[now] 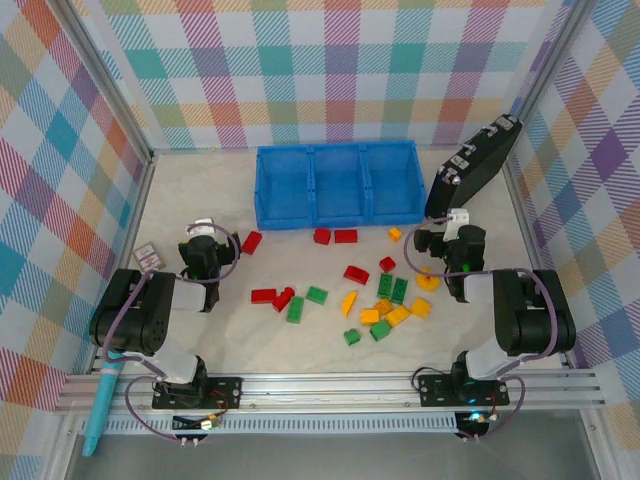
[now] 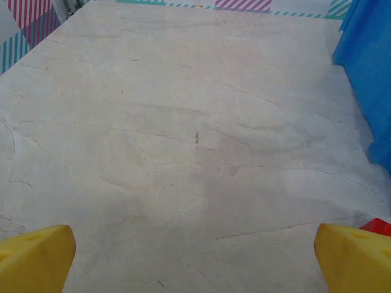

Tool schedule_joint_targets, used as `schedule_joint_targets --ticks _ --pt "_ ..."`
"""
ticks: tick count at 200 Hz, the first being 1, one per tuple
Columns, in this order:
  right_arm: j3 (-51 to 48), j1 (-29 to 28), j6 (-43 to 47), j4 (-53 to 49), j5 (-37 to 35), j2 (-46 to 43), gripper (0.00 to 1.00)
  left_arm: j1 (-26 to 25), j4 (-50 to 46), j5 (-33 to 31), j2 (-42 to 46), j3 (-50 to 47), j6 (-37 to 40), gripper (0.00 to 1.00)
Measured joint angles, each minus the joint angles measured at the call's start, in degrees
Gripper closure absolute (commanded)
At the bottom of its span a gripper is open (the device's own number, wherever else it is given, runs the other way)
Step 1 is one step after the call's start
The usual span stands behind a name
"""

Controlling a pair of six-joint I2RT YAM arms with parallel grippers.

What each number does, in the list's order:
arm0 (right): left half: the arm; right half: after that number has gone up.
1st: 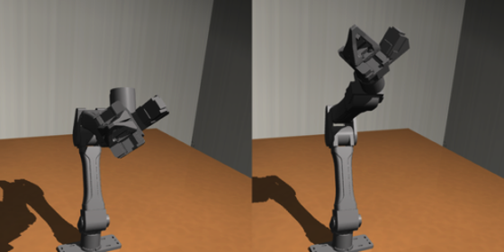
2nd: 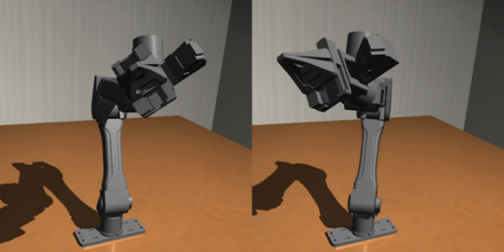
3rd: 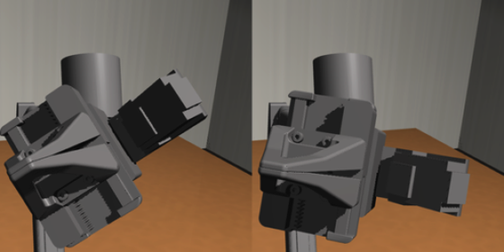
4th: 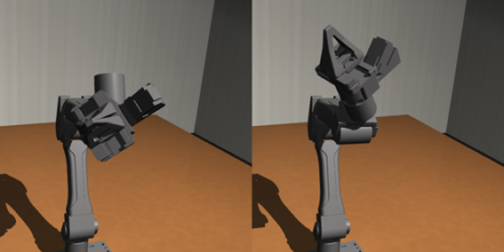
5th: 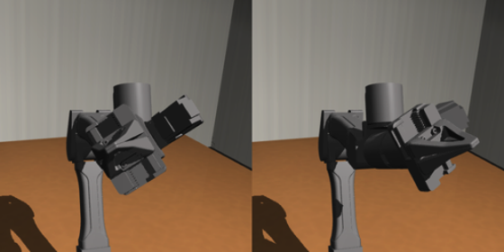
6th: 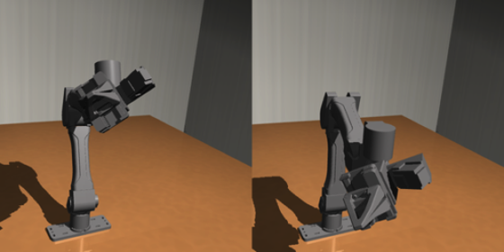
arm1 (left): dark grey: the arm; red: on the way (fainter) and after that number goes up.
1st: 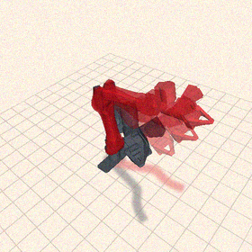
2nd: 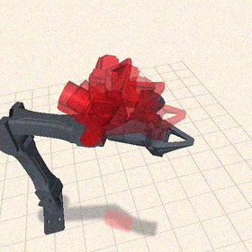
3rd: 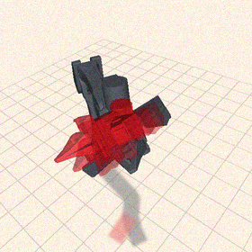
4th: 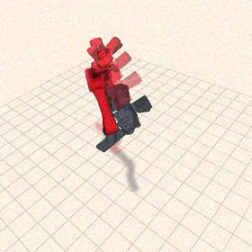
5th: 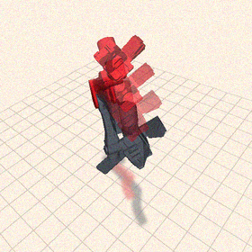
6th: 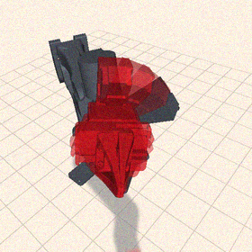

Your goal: Sort the legos into containers by color

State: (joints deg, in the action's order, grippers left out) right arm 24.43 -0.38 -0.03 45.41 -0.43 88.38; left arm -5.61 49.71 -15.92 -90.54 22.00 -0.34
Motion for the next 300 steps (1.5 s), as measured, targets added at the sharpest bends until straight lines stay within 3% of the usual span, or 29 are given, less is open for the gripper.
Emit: schedule_joint_targets --ticks 284,300 --pt "0.0 0.0 0.02 -0.02 0.13 0.0 0.01 0.0 -0.02 0.46 0.0 0.0 0.0 0.0" --pt "0.0 0.0 0.26 -1.07 1.38 -0.79 0.01 -0.11 -5.35 0.11 1.84 1.53 0.02 0.0"
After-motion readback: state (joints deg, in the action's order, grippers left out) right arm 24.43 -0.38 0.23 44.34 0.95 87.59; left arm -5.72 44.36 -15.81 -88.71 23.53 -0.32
